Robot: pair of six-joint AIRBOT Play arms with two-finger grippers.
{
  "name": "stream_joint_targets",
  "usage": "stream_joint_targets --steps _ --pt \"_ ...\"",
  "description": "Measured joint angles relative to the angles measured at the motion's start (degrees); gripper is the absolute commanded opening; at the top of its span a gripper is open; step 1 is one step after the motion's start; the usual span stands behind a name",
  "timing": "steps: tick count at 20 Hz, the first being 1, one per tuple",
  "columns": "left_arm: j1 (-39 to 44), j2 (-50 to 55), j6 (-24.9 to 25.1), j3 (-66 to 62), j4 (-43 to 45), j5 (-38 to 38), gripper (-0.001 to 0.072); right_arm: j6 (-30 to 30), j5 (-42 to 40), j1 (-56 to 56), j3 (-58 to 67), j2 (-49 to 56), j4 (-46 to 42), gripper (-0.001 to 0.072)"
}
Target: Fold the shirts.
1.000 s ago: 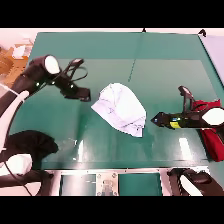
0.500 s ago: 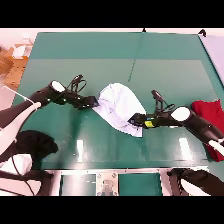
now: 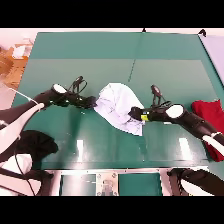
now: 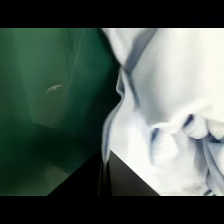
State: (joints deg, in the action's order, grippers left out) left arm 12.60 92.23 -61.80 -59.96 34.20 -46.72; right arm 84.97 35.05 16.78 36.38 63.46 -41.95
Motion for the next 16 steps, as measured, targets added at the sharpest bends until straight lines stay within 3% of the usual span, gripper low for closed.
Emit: stream_joint_targets --steps 6,11,16 --pt "-6.1 -19.3 0.2 -2.1 2.2 -2.6 0.0024 -1.4 7.5 -15.7 9.2 -15.1 0.3 0.0017" --pt "-9.0 -36.7 -0.1 -13.7 4.3 -3.7 0.0025 -1.6 12.4 -26.3 18.4 -26.0 0.3 0.0017" --pt "-9.7 -43.2 -5.7 -20.2 13.0 -10.8 0.0025 -1.6 17.7 -29.2 17.4 -29.9 -2.1 0.0017"
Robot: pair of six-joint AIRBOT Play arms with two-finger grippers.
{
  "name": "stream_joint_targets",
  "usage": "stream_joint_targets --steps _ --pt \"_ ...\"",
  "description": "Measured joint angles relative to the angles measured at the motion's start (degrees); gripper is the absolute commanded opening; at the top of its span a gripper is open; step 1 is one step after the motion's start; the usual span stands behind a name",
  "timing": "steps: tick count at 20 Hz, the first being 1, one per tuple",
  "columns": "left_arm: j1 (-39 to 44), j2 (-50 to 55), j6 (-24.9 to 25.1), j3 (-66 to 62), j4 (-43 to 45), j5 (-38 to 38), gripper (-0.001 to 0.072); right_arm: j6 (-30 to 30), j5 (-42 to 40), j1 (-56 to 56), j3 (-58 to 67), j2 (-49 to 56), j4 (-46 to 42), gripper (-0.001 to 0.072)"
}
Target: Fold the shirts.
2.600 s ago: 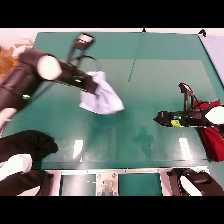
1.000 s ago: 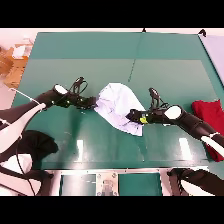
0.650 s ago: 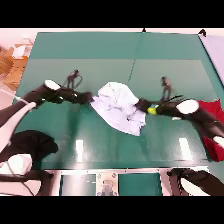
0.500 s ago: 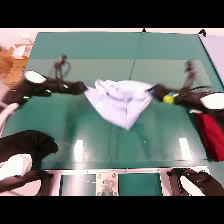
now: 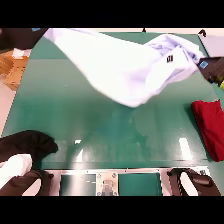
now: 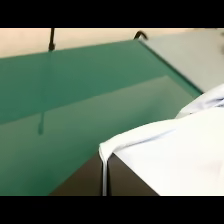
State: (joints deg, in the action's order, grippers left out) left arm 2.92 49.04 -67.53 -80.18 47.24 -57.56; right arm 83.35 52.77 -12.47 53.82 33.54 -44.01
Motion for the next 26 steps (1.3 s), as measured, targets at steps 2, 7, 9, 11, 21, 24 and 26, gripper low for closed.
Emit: stream_joint_targets --steps 2,7,9,11,21,24,26 --pt "0.0 -0.8 -1.4 1.8 1.3 -2.8 0.0025 0.0 1.9 0.2 -4.1 -0.5 -0.3 0.0017" --pt "0.3 -1.3 -2.4 15.0 -0.1 -6.9 0.0025 -1.1 3.0 2.2 -18.4 -0.9 -0.4 0.0017" --pt "1.9 -1.4 -1.7 22.9 -3.8 -7.6 0.0025 -1.7 1.5 2.6 -23.5 -0.9 -0.5 0.0018" --pt "5.0 -1.5 -0.2 32.1 -8.6 -7.6 0.0025 -2.3 -1.6 2.8 -26.8 -0.9 -0.6 0.0019" --pt "18.0 -1.5 4.4 52.0 -20.3 4.1 0.0696 0.5 0.8 -0.1 -24.9 1.9 -10.7 0.0514" --pt "14.3 -1.5 4.5 51.2 -18.9 6.5 0.0695 3.9 10.6 -1.1 -26.1 0.3 -13.1 0.0514" --pt "9.1 -1.3 4.9 49.4 -17.6 8.4 0.0695 5.8 14.0 0.2 -30.1 -1.6 -12.1 0.0513"
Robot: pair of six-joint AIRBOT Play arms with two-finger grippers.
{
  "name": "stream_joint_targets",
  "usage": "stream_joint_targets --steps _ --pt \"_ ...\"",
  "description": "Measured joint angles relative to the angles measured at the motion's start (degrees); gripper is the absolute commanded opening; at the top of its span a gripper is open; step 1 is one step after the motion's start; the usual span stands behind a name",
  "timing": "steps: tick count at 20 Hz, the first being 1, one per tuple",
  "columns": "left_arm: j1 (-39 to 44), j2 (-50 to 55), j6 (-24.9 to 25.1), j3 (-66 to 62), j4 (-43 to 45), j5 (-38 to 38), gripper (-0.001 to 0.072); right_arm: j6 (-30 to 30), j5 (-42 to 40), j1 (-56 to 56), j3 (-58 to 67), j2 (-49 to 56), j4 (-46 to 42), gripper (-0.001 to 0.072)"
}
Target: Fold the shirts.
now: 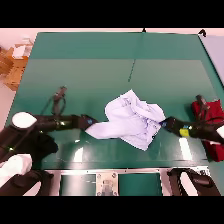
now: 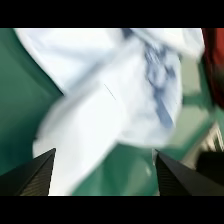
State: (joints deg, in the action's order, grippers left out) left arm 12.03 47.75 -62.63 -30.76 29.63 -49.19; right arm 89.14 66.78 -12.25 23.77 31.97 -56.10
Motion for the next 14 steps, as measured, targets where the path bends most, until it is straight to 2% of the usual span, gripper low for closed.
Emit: stream_joint_targets --steps 2,5,8,10,12,14 --pt "-5.6 1.0 0.9 -2.6 1.6 1.1 0.0695 1.8 1.1 2.8 -5.7 -1.5 2.7 0.0512" --pt "-11.8 4.6 2.1 -6.8 3.8 1.5 0.0695 5.2 -1.5 8.3 -13.5 -2.4 5.6 0.0512" --pt "-13.9 11.0 3.2 -10.6 4.1 0.9 0.0695 7.9 -7.6 14.0 -18.5 -2.8 8.7 0.0509" --pt "-13.6 16.2 4.4 -12.5 3.1 0.7 0.0695 8.7 -13.4 17.1 -20.1 -2.6 11.2 0.0457" --pt "-12.1 20.7 6.0 -14.0 1.4 0.1 0.0695 9.2 -19.6 19.4 -20.9 -1.3 12.9 0.0331" --pt "-9.7 25.2 7.3 -15.5 -0.3 0.5 0.0694 8.7 -24.9 21.0 -21.3 1.2 14.0 0.0053"
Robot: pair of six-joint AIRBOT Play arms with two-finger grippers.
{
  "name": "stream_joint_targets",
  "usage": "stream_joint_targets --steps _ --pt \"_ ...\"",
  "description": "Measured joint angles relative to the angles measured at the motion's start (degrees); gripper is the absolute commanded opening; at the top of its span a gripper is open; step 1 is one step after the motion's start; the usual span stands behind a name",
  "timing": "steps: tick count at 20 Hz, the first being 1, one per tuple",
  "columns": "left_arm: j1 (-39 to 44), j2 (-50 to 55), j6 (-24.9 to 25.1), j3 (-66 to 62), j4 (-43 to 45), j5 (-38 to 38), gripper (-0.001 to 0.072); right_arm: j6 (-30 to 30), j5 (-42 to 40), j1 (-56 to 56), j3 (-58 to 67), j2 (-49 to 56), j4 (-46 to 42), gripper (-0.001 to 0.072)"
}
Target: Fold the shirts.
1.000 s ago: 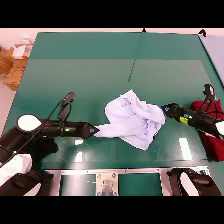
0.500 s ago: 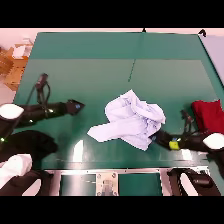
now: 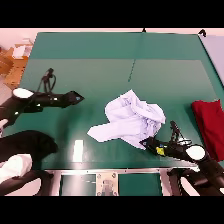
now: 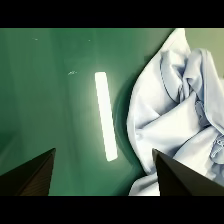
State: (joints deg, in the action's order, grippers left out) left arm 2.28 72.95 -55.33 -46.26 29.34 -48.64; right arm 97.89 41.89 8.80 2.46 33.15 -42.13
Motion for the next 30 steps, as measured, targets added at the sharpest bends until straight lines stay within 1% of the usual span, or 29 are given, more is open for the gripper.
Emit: stream_joint_targets --steps 1,3,4,6,10,12,15,18,20,21,23,24,25,26,28,30 --pt "1.4 2.1 0.5 -0.9 -0.7 0.1 0.0695 -0.7 -2.0 0.4 0.0 1.4 0.4 0.0018" --pt "4.2 6.4 1.1 -3.3 -1.6 1.0 0.0695 -2.6 -3.4 1.0 1.0 3.8 1.0 0.0016" --pt "5.7 8.5 1.2 -4.9 -2.1 1.3 0.0695 -3.3 -3.1 1.0 2.2 4.8 0.4 0.0016" --pt "8.5 12.0 1.5 -8.2 -2.6 1.5 0.0694 -3.9 0.2 -1.0 6.1 5.6 -1.8 0.0016" --pt "13.0 17.0 1.7 -13.6 -2.8 3.3 0.0694 -1.0 10.6 -12.0 17.5 6.6 -14.0 0.0016" --pt "14.6 18.9 1.7 -15.2 -2.8 4.1 0.0694 0.0 13.7 -19.4 22.4 8.0 -19.6 0.0016" --pt "17.1 21.6 1.4 -16.5 -3.0 4.7 0.0694 -1.0 16.2 -28.1 27.1 12.6 -24.0 0.0016" --pt "20.7 23.6 1.3 -17.0 -3.6 5.9 0.0692 -2.8 17.1 -31.9 29.1 18.3 -25.6 0.0016" --pt "23.0 24.7 1.3 -17.3 -4.5 7.1 0.0427 -4.3 17.4 -32.9 29.6 20.9 -25.1 0.0016" --pt "24.0 25.4 1.2 -17.6 -4.4 7.2 0.0407 -5.3 17.4 -33.3 29.9 21.8 -24.5 0.0016" --pt "25.9 26.8 1.2 -18.8 -5.2 7.7 0.0405 -6.9 17.4 -33.7 30.2 22.8 -23.2 0.0016" --pt "26.6 27.5 1.2 -19.5 -5.5 7.7 0.0275 -7.5 17.4 -33.7 30.3 23.1 -22.7 0.0016" --pt "27.3 28.4 0.9 -20.2 -5.4 7.7 0.0069 -8.2 17.5 -33.8 30.4 23.3 -22.0 0.0016" --pt "27.7 29.2 0.5 -20.8 -5.2 7.1 0.0026 -8.7 17.6 -33.9 30.5 23.5 -21.4 0.0016" --pt "28.0 30.0 0.2 -21.9 -4.6 5.0 0.0024 -9.8 18.1 -34.0 30.8 23.7 -20.2 0.0016" --pt "26.9 29.7 -0.6 -23.5 -4.2 1.1 0.0023 -11.0 19.7 -34.1 32.0 23.8 -19.0 0.0016"
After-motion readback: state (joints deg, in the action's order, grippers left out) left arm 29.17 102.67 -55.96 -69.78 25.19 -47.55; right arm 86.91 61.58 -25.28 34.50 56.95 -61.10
